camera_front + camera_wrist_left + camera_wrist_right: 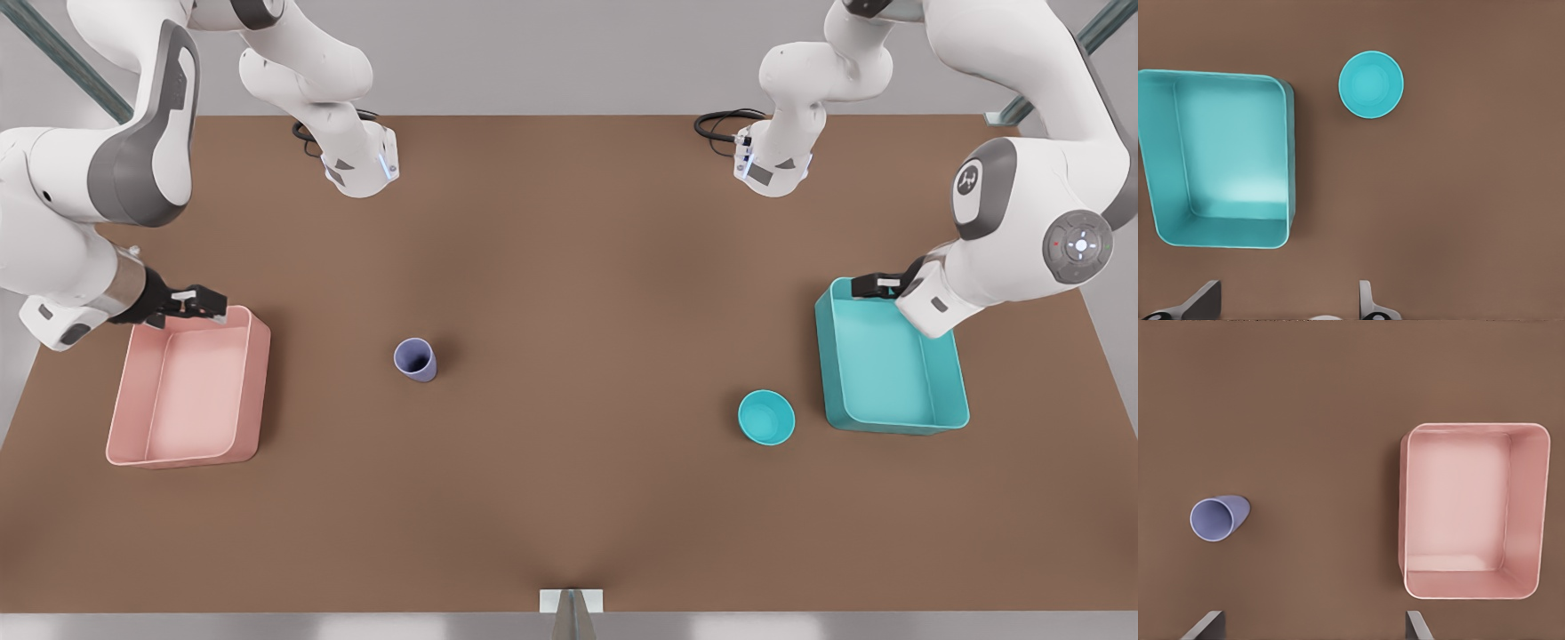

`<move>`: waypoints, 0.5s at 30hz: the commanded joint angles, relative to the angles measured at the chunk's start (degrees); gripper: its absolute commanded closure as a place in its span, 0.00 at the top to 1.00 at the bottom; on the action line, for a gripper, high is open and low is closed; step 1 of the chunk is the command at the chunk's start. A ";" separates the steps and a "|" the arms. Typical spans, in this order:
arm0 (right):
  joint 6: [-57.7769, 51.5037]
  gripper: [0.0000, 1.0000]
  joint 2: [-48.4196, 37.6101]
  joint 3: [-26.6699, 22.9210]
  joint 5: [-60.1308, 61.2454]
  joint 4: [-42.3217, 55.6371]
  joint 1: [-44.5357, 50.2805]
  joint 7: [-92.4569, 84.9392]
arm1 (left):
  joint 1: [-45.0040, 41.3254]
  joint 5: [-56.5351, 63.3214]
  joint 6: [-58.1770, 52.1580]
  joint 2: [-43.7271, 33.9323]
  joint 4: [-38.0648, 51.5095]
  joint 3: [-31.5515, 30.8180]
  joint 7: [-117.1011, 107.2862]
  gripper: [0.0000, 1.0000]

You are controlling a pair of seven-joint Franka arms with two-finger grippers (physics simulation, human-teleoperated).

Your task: Put the bowls and cups in different boxes

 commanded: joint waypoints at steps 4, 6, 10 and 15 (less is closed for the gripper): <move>2.62 1.00 2.91 0.67 -0.69 0.36 3.37 -5.21 | -3.80 0.19 4.90 4.34 0.02 -0.04 -1.58 1.00; 3.93 1.00 7.22 0.67 1.41 0.27 5.22 -6.62 | -6.87 0.54 13.07 11.37 0.72 -0.39 -1.67 1.00; 15.44 1.00 13.20 0.59 2.29 -3.86 12.61 -1.09 | -11.80 6.34 21.60 25.43 8.37 -0.39 -3.95 1.00; 31.70 1.00 13.46 0.67 3.35 -16.16 15.59 17.64 | -13.11 7.48 34.44 31.68 5.56 -0.31 -3.95 1.00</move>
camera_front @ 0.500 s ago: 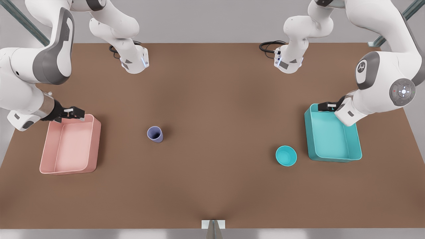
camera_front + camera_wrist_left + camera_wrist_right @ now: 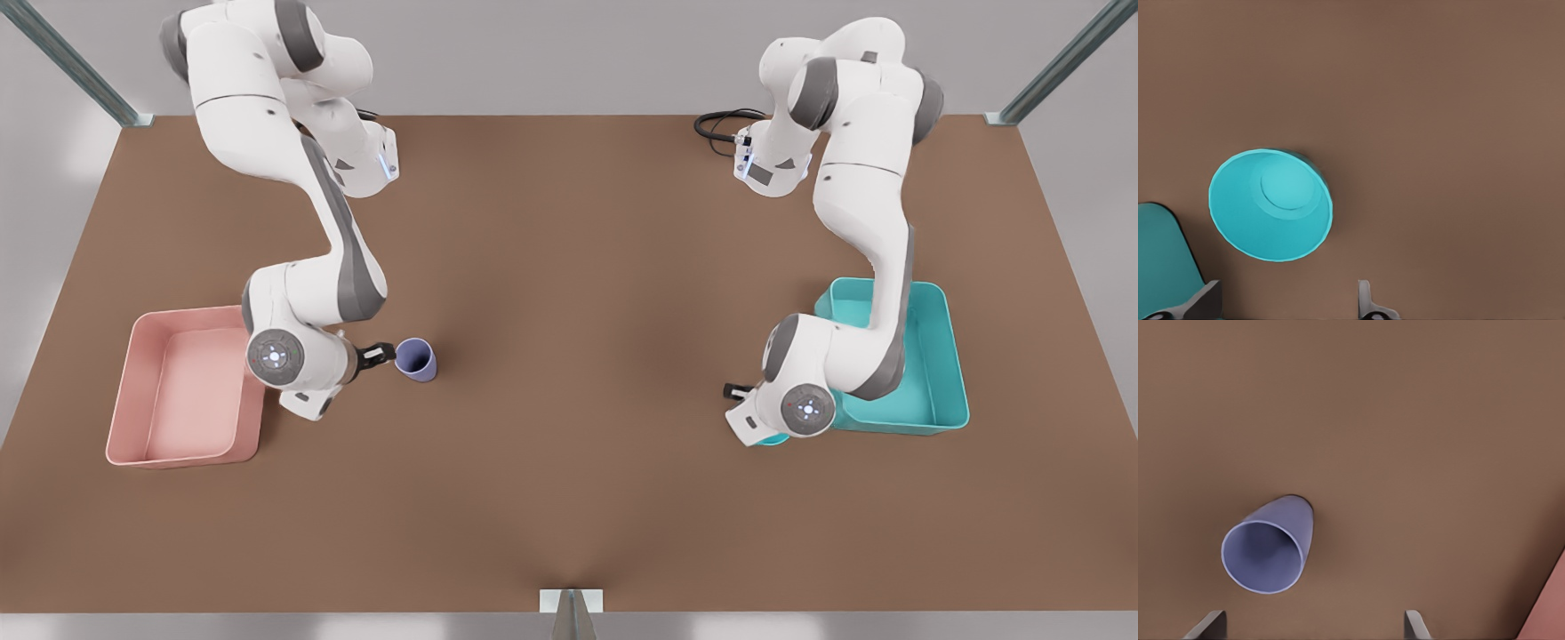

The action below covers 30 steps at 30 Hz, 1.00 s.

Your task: Put the bowls and cups in different boxes

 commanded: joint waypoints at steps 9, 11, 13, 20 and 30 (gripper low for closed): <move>27.55 1.00 -4.43 -0.01 3.56 -16.84 2.13 16.57 | -0.76 3.47 22.94 4.05 -6.61 0.01 -2.11 1.00; 29.57 1.00 -5.58 -0.01 3.56 -20.09 2.49 16.40 | -0.68 3.47 23.64 5.37 -7.84 0.01 -2.02 1.00; 31.51 1.00 -5.66 -0.01 3.56 -22.38 2.57 16.40 | -0.68 4.79 23.64 5.73 -7.84 0.01 -2.11 0.87; 33.97 1.00 -3.56 -0.01 3.56 -25.10 2.49 16.31 | -0.85 4.79 21.45 4.85 -7.75 0.37 -2.29 0.21; 34.32 0.24 -1.71 -0.01 3.56 -25.28 1.96 15.34 | 16.28 4.70 -3.17 -15.02 -13.64 0.80 -9.32 0.21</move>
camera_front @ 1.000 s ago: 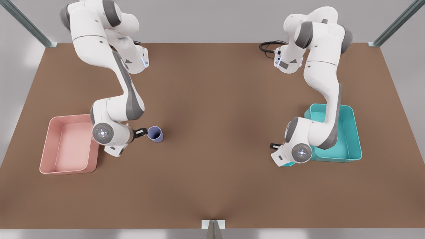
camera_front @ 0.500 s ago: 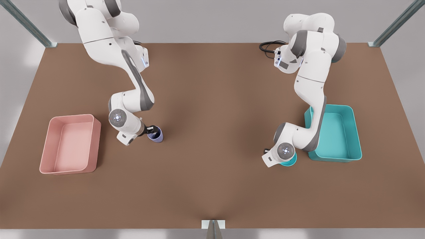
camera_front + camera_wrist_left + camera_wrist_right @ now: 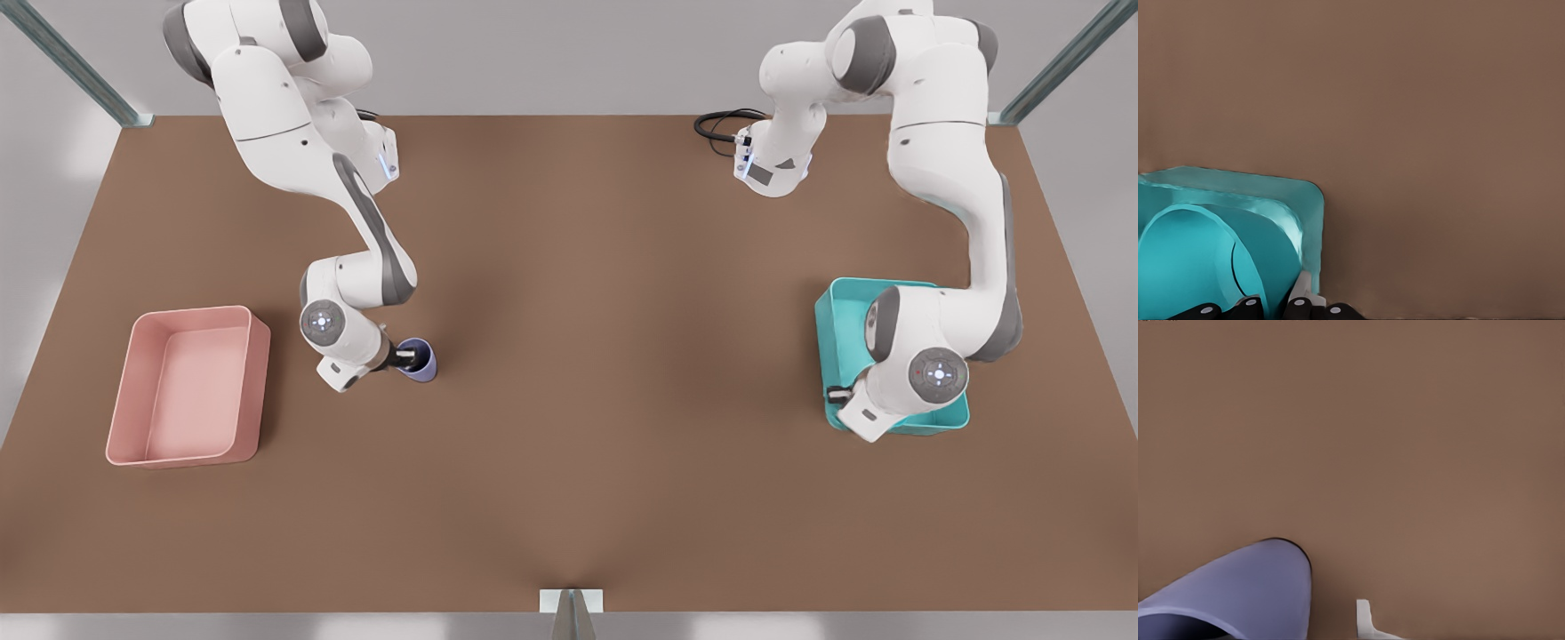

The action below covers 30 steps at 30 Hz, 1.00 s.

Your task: Put the bowls and cups in different boxes

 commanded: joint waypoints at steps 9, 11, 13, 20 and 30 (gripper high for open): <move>-3.64 0.21 -5.59 -0.19 -0.71 2.87 -2.04 -0.56 | 6.28 3.78 21.67 1.84 -18.39 4.66 -2.91 0.21; -13.04 0.21 -6.56 -0.63 -0.98 10.42 -6.87 -13.30 | 6.28 3.78 22.82 2.63 -19.62 4.66 -2.91 0.21; -18.93 0.21 -6.56 -0.72 -1.85 15.61 -13.63 -27.43 | 6.37 3.78 22.73 3.16 -19.62 4.66 -2.91 0.38; -21.14 0.21 -4.63 -0.98 -6.87 20.01 -32.98 -55.14 | 5.84 -1.92 -22.87 -6.86 4.36 -4.39 -2.91 1.00; -8.83 0.21 11.64 -0.72 -4.58 23.88 -39.66 -58.22 | 0.57 -7.20 -35.19 -13.19 17.65 -7.03 12.56 1.00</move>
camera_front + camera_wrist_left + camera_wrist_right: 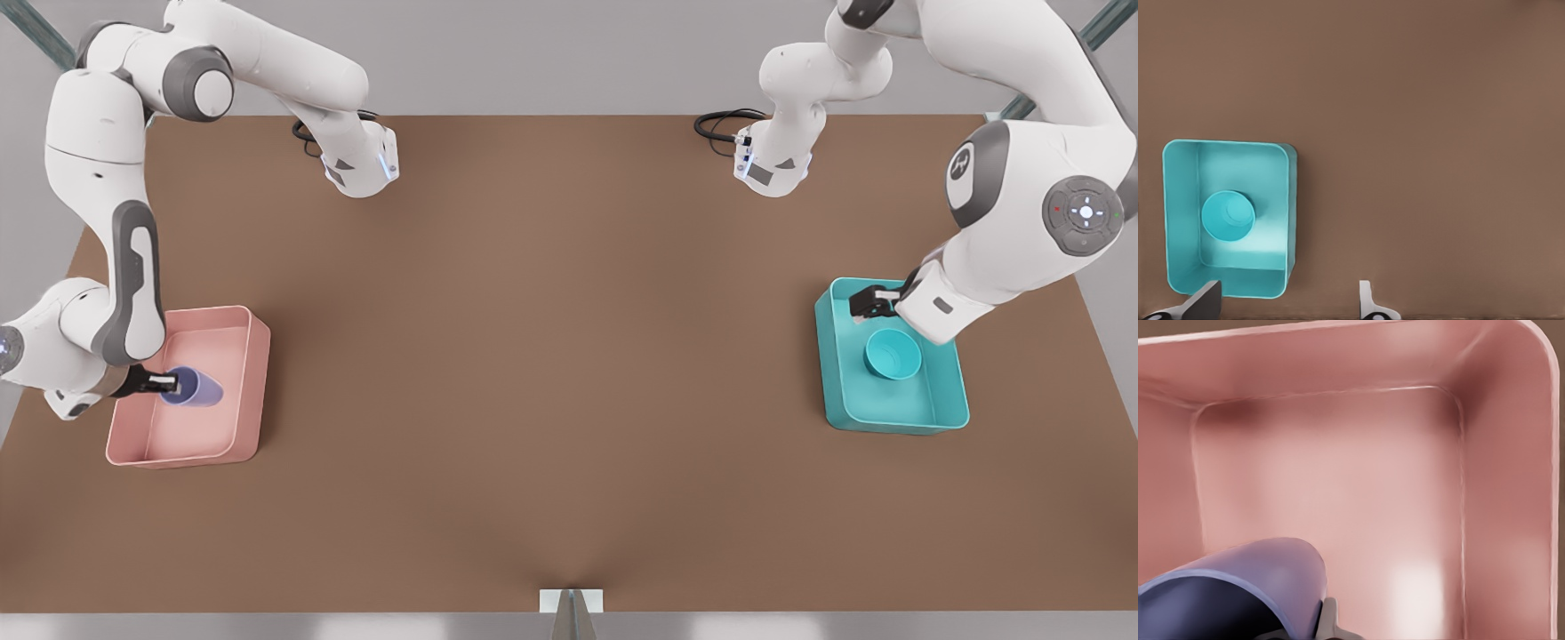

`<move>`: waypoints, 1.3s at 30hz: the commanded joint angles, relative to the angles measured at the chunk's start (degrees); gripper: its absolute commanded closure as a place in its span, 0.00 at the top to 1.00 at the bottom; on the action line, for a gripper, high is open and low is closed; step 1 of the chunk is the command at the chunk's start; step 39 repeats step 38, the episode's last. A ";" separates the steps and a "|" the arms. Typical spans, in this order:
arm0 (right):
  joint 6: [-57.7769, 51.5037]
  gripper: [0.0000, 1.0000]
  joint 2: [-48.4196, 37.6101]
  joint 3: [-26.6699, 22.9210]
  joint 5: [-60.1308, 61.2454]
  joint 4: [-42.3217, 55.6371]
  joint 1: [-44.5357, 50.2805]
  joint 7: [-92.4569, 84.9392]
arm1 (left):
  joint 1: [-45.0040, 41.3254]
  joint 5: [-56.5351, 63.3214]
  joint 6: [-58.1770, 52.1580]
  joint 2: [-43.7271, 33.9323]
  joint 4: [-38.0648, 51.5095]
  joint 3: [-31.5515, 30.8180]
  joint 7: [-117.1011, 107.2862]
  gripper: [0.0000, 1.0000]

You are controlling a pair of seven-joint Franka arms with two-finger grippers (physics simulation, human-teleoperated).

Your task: Put the bowls and cups in different boxes

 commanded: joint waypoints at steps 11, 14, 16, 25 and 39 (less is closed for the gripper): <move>4.07 1.00 1.26 0.73 1.49 0.07 0.08 -22.24 | -0.08 -0.05 -7.91 -0.16 0.07 -0.09 8.90 1.00; -0.68 1.00 -1.81 0.73 1.58 0.08 0.34 -22.07 | -0.16 -0.05 -8.18 -0.25 0.07 -0.09 8.81 1.00; -7.70 1.00 -5.76 0.73 1.67 0.08 0.34 -21.63 | -0.08 -0.05 -8.09 -0.24 0.07 -0.09 8.81 1.00; -35.04 1.00 -19.21 0.64 1.49 7.19 18.62 26.81 | 0.01 0.03 -8.26 -0.16 -0.02 -0.09 8.81 1.00; -42.26 1.00 -32.40 0.64 -0.44 6.84 18.98 24.16 | 0.01 0.03 -8.62 -0.16 -0.19 -0.09 8.81 1.00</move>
